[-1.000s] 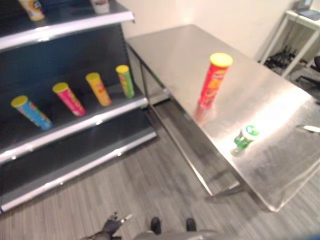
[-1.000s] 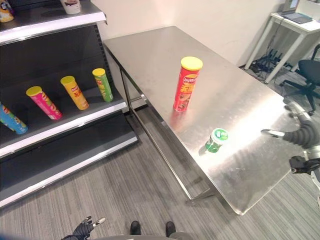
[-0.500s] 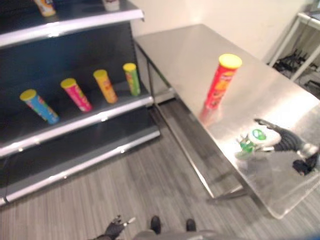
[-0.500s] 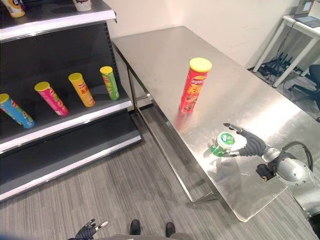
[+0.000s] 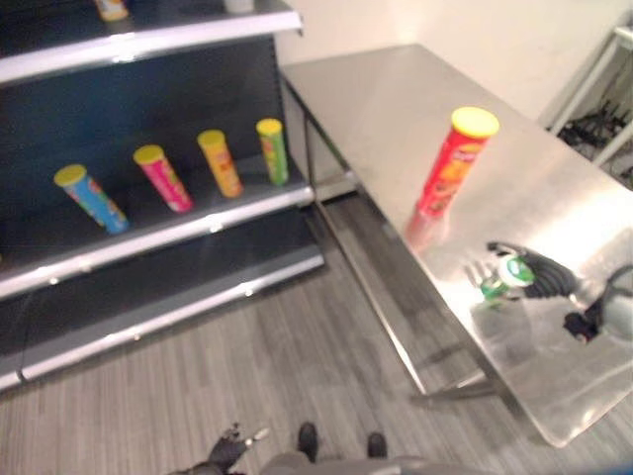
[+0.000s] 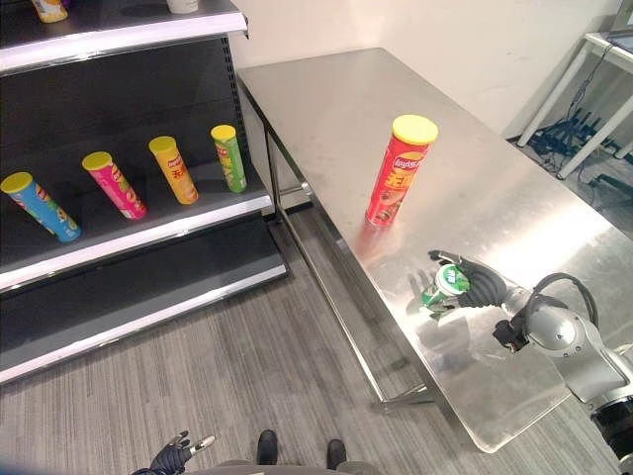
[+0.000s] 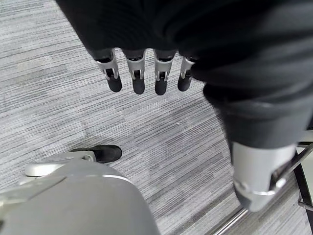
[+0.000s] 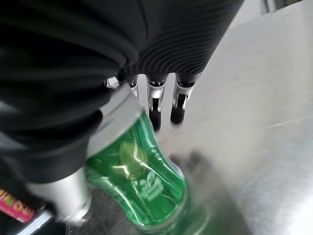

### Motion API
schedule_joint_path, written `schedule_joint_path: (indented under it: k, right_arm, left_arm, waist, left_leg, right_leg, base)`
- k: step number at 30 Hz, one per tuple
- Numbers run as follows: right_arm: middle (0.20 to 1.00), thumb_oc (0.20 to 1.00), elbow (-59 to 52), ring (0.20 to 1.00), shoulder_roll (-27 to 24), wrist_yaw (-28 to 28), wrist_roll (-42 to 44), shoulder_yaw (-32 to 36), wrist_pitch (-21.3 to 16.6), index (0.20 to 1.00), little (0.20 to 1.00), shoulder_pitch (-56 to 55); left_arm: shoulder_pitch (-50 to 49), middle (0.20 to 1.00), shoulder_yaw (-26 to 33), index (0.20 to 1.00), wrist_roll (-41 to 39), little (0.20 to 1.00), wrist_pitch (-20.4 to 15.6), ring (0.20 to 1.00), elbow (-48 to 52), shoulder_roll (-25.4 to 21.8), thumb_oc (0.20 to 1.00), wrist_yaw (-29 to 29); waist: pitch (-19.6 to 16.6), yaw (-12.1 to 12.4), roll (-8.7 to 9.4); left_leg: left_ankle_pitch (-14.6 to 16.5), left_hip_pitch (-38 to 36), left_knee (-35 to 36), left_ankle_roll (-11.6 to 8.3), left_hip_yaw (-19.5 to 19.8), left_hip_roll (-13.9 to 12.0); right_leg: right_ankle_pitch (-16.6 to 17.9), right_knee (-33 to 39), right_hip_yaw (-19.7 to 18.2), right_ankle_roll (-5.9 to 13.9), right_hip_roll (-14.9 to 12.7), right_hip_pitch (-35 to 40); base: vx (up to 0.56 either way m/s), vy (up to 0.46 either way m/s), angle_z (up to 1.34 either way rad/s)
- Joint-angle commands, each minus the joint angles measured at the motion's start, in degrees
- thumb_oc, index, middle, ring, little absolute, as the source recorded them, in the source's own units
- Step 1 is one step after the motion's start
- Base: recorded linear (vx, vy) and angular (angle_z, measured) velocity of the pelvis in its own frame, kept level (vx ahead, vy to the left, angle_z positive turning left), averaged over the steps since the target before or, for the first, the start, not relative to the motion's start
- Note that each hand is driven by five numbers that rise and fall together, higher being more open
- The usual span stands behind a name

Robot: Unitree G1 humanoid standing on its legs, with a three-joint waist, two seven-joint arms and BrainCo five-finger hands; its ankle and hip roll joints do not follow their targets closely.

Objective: Put the goods on the table back onto the shelves and tidy them up.

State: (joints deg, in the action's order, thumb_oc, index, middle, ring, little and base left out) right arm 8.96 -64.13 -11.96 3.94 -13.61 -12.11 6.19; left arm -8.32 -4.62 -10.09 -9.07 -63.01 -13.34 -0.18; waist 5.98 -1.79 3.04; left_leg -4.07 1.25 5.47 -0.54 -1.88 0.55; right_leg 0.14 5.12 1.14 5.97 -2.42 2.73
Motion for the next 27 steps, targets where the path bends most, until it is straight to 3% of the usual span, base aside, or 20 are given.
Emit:
schedule_joint_path:
  k: [1,7,15,17,19,21,23,25,26,27]
  right_arm:
    - [0.200,0.200,-1.05,0.200,-4.37,0.20,-2.26,-3.47,-1.45,0.200,0.200,3.57]
    - [0.200,0.200,-1.98,0.200,-5.87,1.35,-4.19,-2.09,-1.42,0.200,0.200,3.10]
    - [0.200,0.200,-14.79,0.200,-8.68,4.72,4.43,14.98,-4.53,0.200,0.200,-0.79]
    - [0.200,0.200,-15.97,0.200,-8.61,5.03,5.32,16.07,-4.99,0.200,0.200,0.18]
    - [0.200,0.200,-19.33,0.200,-8.33,6.79,8.28,18.89,-6.38,0.200,0.200,4.81]
    - [0.200,0.200,-19.19,0.200,-7.35,8.12,9.67,19.23,-6.58,0.200,0.200,7.43]
    - [0.200,0.200,-20.88,0.200,-6.44,8.55,10.82,20.23,-6.48,0.200,0.200,8.33]
    - [0.200,0.200,-22.96,0.200,-5.49,8.98,11.56,22.01,-7.05,0.200,0.200,8.54]
    - [0.200,0.200,-23.49,0.200,-5.09,9.55,11.22,22.99,-7.01,0.200,0.200,8.15]
    - [0.200,0.200,-23.90,0.200,-4.25,10.87,10.22,24.56,-6.89,0.200,0.200,7.92]
  left_arm:
    - [3.85,1.000,-1.66,1.000,-0.62,1.000,-1.84,1.000,-0.59,-2.45,1.000,0.56]
    - [3.97,1.000,-1.32,1.000,-0.36,1.000,-1.67,1.000,-0.91,-2.56,1.000,0.82]
    - [3.40,1.000,0.68,1.000,-0.64,1.000,-1.96,1.000,0.70,-3.86,1.000,0.86]
    - [3.27,1.000,0.77,1.000,-0.87,1.000,-2.08,1.000,1.26,-4.05,1.000,0.80]
    - [3.30,1.000,-0.14,1.000,-2.78,1.000,-2.64,1.000,4.86,-4.17,1.000,0.48]
    - [3.26,1.000,-1.01,1.000,-4.02,1.000,-2.64,1.000,6.08,-3.59,1.000,0.32]
    - [2.50,1.000,-1.22,1.000,-5.19,1.000,-2.46,1.000,6.79,-3.06,1.000,-0.09]
    - [2.40,1.000,-1.34,1.000,-4.08,1.000,-2.19,1.000,5.53,-2.99,1.000,-0.18]
    - [2.40,1.000,-1.13,1.000,-3.57,1.000,-2.17,1.000,5.07,-3.22,1.000,-0.01]
    - [2.20,1.000,-0.41,1.000,-1.97,1.000,-1.87,1.000,3.60,-3.91,1.000,0.34]
  waist:
    - [0.19,2.69,1.94]
    - [0.07,2.53,2.13]
    - [-0.72,2.33,2.14]
    - [-0.52,2.61,2.22]
    - [2.16,3.87,2.93]
    - [3.08,4.71,3.08]
    - [2.36,4.78,2.93]
    - [1.63,4.96,3.03]
    - [1.31,5.04,3.16]
    - [0.26,5.05,3.10]
  left_leg:
    - [3.30,-1.74,-0.47,-6.06,-3.44,-3.43]
    - [3.35,-2.11,-0.47,-6.15,-3.63,-3.57]
    - [3.35,-3.28,-0.47,-6.30,-3.07,-4.19]
    - [3.46,-2.94,-1.25,-6.20,-2.74,-4.35]
    - [5.38,3.85,-12.04,-6.80,0.06,-3.76]
    - [4.96,6.75,-15.59,-8.14,1.77,-3.49]
    - [3.96,7.04,-13.65,-8.78,2.07,-6.05]
    - [0.74,7.86,-10.03,-9.21,1.09,-9.75]
    - [-0.36,8.15,-7.73,-9.26,0.02,-11.24]
    - [-1.95,8.27,-4.05,-9.52,-4.11,-14.17]
  right_leg:
    - [-2.37,-1.20,2.37,5.21,-1.87,2.09]
    - [-2.64,-1.34,2.41,5.15,-1.75,2.33]
    - [-3.65,-2.22,2.05,4.59,-1.12,2.86]
    - [-3.97,-2.61,1.80,4.40,-1.06,2.71]
    - [-5.08,-4.44,2.12,3.14,-1.47,2.08]
    - [-5.55,-4.60,3.13,2.85,-1.64,2.77]
    - [-5.93,-4.48,4.67,3.31,-1.77,3.63]
    - [-6.25,-4.27,5.67,3.98,-2.34,4.18]
    - [-6.62,-4.05,6.08,4.16,-2.52,4.41]
    - [-7.43,-3.19,7.06,5.00,-3.24,5.34]
  base:
    - [0.00,-0.012,0.03]
    - [-0.01,-0.020,0.08]
    - [-0.01,-0.068,0.02]
    - [-0.06,-0.077,0.03]
    - [-0.17,-0.092,0.15]
    - [-0.05,-0.005,0.50]
    - [0.09,0.110,0.66]
    - [0.13,0.163,0.59]
    - [0.19,0.241,0.68]
    - [0.24,0.293,0.55]
